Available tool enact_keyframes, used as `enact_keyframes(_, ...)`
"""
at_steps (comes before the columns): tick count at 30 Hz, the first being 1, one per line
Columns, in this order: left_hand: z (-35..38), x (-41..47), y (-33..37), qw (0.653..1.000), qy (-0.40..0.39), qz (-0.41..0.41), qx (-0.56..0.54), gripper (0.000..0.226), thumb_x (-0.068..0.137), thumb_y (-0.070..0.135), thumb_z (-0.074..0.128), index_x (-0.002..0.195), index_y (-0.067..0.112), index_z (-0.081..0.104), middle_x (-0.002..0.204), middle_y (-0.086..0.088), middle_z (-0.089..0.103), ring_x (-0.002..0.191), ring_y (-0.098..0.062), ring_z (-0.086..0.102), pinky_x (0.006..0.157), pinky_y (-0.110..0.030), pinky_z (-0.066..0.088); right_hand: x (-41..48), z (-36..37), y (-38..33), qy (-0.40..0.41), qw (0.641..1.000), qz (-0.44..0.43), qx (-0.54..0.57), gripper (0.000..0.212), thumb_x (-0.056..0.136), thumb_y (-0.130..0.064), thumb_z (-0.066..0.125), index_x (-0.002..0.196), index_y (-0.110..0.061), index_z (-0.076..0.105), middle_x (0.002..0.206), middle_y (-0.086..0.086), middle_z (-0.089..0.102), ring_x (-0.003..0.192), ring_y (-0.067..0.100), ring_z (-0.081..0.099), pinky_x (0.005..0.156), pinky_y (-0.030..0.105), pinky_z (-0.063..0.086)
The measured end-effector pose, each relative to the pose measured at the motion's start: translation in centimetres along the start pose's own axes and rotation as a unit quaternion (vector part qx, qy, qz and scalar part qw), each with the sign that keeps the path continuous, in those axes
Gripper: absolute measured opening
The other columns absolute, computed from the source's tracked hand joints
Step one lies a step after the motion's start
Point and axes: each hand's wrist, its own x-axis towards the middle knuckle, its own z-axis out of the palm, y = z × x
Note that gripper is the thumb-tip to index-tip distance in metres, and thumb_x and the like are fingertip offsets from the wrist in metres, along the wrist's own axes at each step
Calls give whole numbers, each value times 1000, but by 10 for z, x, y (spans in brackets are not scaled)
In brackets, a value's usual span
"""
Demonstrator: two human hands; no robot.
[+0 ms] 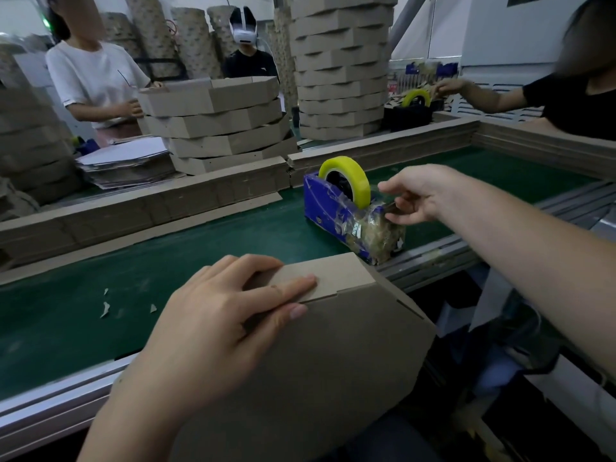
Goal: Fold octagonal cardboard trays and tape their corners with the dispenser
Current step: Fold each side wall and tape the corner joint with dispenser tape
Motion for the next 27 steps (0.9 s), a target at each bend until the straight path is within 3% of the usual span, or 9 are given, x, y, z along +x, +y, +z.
enact_keyframes(4, 0, 0, -1, 1000, -3, -4, 1, 39, 92, 52, 41, 118, 41, 68, 111, 8, 65, 93, -18, 62, 70, -40, 53, -12, -3, 24, 1, 987, -79, 142, 9, 87, -6, 65, 82, -5, 59, 80, 2, 53, 69, 11, 54, 51, 32, 57)
enact_keyframes(9, 0, 0, -2, 1000, -1, -3, 1, 38, 92, 51, 41, 118, 42, 67, 110, 8, 65, 92, -18, 62, 69, -40, 53, -20, -6, 61, -46, 940, -177, 288, 18, 91, -2, 58, 74, -4, 54, 82, 7, 56, 81, 17, 60, 78, 44, 59)
enact_keyframes(13, 0, -2, -2, 1000, 0, -4, 5, 38, 92, 51, 41, 118, 42, 67, 110, 8, 65, 91, -18, 62, 69, -39, 52, -17, -2, 75, -69, 903, -205, 370, 28, 92, 1, 54, 65, -7, 55, 73, 7, 57, 80, 18, 61, 80, 47, 57)
enact_keyframes(18, 0, -1, -3, 1000, -4, -6, 6, 38, 92, 51, 42, 118, 42, 67, 112, 9, 65, 94, -17, 62, 71, -39, 53, -15, 2, 88, -72, 887, -256, 377, 48, 90, 6, 49, 47, -12, 60, 65, 5, 61, 79, 19, 64, 79, 43, 58)
enact_keyframes(23, 0, 1, -3, 1000, -7, -6, 1, 38, 92, 51, 42, 118, 42, 67, 112, 8, 65, 95, -18, 62, 72, -40, 53, -12, 6, 93, -46, 879, -263, 394, 31, 86, 10, 50, 57, 0, 54, 68, 11, 57, 81, 25, 63, 80, 43, 58)
enact_keyframes(25, 0, 1, -3, 1000, -7, -6, 0, 38, 92, 51, 41, 118, 41, 67, 111, 7, 65, 95, -18, 62, 72, -40, 53, -10, 4, 97, 4, 904, -248, 349, 27, 87, 7, 55, 62, -2, 52, 66, 8, 55, 72, 19, 63, 79, 37, 59)
enact_keyframes(27, 0, 1, -3, 1000, -7, -6, -1, 38, 92, 51, 41, 118, 41, 67, 111, 7, 65, 95, -19, 63, 72, -39, 53, -7, 1, 106, 78, 945, -223, 227, 24, 87, -1, 63, 64, -2, 55, 62, 4, 57, 64, 15, 61, 78, 36, 58)
